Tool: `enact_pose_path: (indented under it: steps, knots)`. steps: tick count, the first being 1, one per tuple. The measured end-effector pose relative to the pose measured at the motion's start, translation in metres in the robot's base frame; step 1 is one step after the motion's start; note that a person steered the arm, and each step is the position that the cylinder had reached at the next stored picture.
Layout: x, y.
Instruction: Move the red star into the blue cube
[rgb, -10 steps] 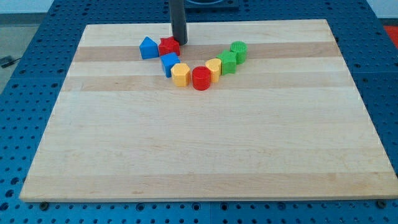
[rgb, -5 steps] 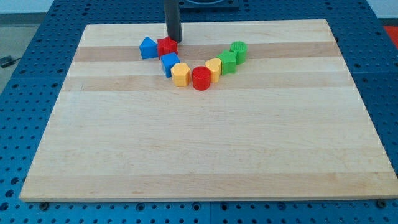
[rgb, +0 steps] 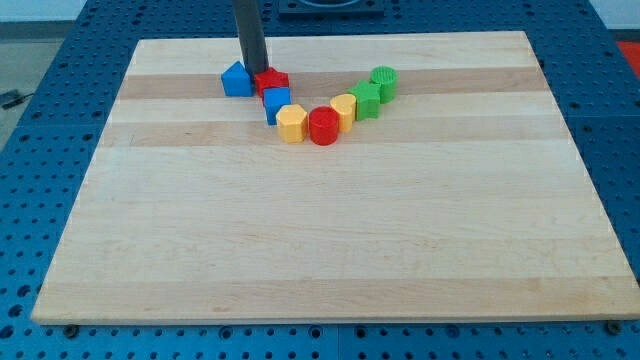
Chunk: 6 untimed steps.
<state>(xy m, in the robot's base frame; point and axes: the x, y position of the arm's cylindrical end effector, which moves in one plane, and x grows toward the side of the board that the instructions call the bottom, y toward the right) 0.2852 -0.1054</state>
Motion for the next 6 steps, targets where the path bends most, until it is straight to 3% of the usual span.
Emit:
enact_pose_path:
  steps: [4, 6]
  knots:
    - [0.013, 0.000]
    - [-0.009, 0.003]
